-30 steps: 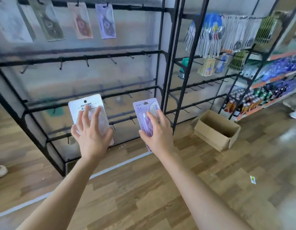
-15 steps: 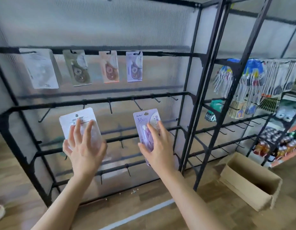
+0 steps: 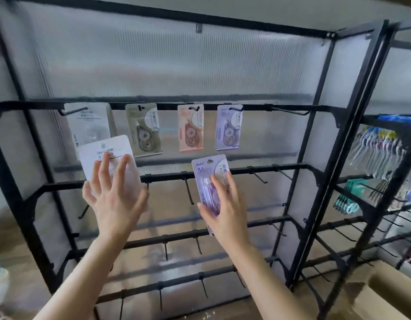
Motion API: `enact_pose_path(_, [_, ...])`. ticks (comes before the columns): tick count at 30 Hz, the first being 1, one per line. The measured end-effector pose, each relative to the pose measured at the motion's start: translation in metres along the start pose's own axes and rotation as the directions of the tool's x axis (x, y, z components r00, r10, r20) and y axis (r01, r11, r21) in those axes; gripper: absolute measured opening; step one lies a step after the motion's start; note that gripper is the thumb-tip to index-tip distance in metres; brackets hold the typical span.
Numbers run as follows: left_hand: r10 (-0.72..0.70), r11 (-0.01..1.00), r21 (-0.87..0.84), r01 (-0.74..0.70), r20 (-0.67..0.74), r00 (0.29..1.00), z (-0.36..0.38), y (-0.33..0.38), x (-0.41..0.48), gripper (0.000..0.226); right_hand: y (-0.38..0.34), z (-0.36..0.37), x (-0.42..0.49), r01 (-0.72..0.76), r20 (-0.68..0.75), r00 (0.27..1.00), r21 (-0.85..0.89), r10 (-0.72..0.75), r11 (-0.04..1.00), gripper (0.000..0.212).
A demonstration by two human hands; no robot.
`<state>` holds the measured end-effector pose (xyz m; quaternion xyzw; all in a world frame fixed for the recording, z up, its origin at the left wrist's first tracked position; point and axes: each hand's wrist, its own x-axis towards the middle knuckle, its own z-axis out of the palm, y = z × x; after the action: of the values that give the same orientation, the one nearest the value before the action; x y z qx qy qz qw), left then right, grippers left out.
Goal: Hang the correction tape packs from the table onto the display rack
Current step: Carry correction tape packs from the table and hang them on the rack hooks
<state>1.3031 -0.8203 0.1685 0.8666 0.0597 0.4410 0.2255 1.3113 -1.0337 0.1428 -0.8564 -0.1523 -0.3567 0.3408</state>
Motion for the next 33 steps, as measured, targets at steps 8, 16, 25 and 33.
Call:
enact_pose_path(8, [0.014, 0.999, 0.048, -0.006, -0.175, 0.984, -0.008, -0.021, 0.057, 0.072, -0.005, 0.032, 0.048, 0.077, -0.015, 0.997, 0.063, -0.076, 0.995, 0.062])
enact_pose_path(16, [0.008, 1.0, 0.027, -0.002, -0.196, 0.981, -0.014, -0.045, 0.084, 0.071, -0.012, 0.053, 0.064, 0.107, 0.019, 0.994, 0.083, -0.109, 0.991, 0.063])
enact_pose_path(25, [0.02, 0.996, 0.087, -0.015, -0.057, 0.998, 0.0, -0.072, 0.103, 0.071, -0.015, 0.059, 0.07, 0.106, 0.01, 0.994, 0.083, -0.107, 0.991, 0.061])
enact_pose_path(33, [-0.043, 0.989, 0.142, 0.032, 0.074, 0.996, 0.028, -0.079, 0.145, 0.082, 0.001, 0.051, 0.075, 0.068, -0.004, 0.998, 0.024, -0.068, 0.997, 0.062])
